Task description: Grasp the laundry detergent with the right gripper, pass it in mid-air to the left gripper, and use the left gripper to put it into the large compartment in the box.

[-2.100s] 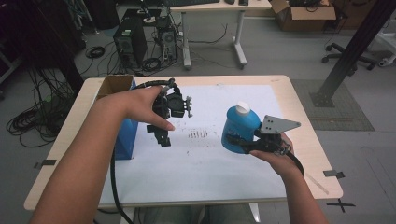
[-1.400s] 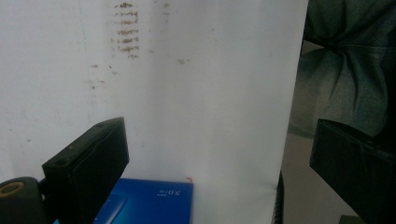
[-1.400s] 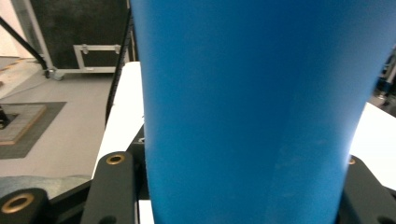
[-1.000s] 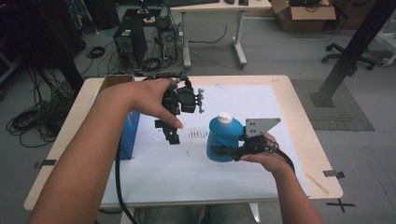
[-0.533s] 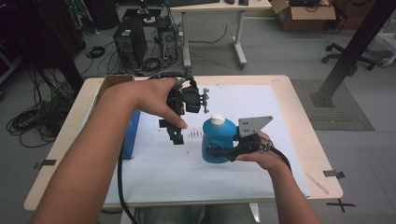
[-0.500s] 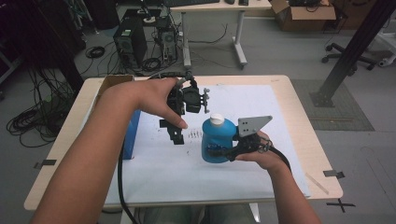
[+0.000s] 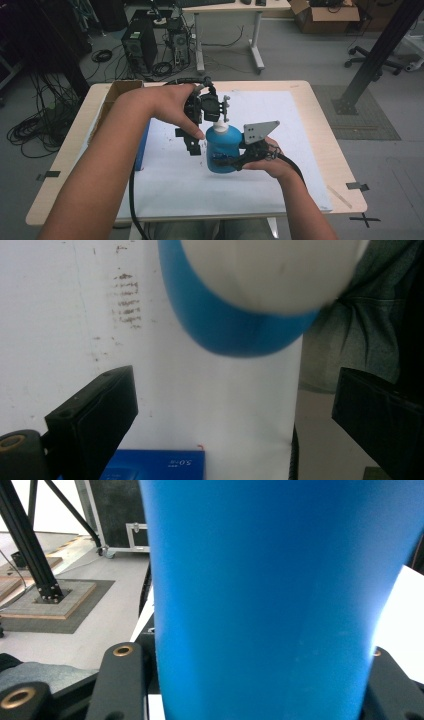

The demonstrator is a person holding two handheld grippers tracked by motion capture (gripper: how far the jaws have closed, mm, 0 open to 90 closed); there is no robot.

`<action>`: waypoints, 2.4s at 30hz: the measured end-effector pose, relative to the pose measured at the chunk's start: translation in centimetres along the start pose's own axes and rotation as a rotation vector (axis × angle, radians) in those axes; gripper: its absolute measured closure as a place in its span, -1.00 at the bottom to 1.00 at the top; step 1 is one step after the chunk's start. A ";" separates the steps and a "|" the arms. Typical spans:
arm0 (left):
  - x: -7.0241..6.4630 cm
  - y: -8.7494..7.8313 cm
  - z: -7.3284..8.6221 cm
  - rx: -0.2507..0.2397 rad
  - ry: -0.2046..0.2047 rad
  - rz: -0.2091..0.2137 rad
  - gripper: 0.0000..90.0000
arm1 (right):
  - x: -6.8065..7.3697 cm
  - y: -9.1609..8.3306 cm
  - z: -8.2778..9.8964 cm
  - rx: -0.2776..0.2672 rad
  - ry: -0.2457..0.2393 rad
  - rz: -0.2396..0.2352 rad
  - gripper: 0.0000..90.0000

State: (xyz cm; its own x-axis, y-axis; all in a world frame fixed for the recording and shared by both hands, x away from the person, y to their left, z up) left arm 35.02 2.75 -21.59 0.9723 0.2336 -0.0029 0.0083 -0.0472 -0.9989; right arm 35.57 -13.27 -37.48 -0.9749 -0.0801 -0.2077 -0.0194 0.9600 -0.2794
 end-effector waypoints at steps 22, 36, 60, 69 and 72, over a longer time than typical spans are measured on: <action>-0.6 0.4 -0.8 0.007 0.000 -0.025 -0.90 | -0.1 2.8 -1.0 -0.009 -0.018 -0.023 0.00; -1.0 0.7 -1.2 0.008 0.002 -0.033 -0.89 | -0.3 3.6 -1.3 -0.014 -0.018 -0.029 0.00; -1.0 0.2 -1.2 -0.009 0.016 -0.053 -0.66 | -0.5 3.7 -1.8 -0.023 -0.022 -0.020 0.00; -1.2 0.2 -1.1 0.003 0.026 -0.047 -0.50 | -0.4 3.7 -2.1 -0.022 -0.028 -0.020 0.00; -1.2 0.1 -1.1 0.002 0.031 -0.047 -0.48 | -0.4 3.7 -2.1 -0.024 -0.028 -0.020 0.00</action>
State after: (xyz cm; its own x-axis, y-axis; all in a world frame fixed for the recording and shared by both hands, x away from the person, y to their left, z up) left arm 34.13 1.37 -21.63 0.9776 0.2057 0.0452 0.0535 -0.0349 -0.9980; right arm 35.45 -9.09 -36.42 -0.9676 -0.1063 -0.2288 -0.0440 0.9642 -0.2616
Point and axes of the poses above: each handheld gripper's, and its own axes: y roughly forward along the jaws, z roughly out of its underside, x roughly to its left, the point moved 1 cm from there along y, roughly forward along the jaws, and after that the axes turned 12 degrees about -y, right-handed, at the moved point
